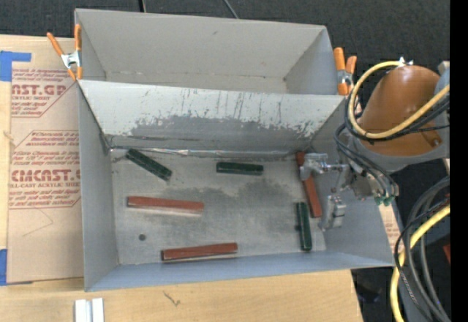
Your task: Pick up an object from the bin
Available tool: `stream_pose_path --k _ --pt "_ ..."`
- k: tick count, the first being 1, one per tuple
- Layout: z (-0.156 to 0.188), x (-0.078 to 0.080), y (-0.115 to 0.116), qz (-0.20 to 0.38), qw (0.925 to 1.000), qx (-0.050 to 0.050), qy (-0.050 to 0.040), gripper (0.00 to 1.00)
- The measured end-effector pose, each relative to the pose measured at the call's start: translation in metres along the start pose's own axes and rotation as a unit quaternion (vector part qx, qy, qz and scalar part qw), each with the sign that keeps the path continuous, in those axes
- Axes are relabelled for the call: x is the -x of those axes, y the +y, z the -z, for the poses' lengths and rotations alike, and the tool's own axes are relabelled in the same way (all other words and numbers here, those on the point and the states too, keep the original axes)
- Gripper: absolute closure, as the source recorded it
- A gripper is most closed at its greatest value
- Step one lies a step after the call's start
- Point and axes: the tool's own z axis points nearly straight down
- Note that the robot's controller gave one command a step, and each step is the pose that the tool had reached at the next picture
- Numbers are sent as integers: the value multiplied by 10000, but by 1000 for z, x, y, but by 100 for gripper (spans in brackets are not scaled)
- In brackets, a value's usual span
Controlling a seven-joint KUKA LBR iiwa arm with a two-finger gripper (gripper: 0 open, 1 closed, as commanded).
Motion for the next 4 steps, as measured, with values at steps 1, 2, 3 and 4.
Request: stream_pose_path --k 1,2,3,4 --pt "-42 2 -8 1752 9845 22 35 0" --pt "-89 15 -5 2821 9594 30 33 100" --pt "-89 15 -5 2822 9594 30 33 100" --pt "61 9 -2 2965 9550 23 17 100"
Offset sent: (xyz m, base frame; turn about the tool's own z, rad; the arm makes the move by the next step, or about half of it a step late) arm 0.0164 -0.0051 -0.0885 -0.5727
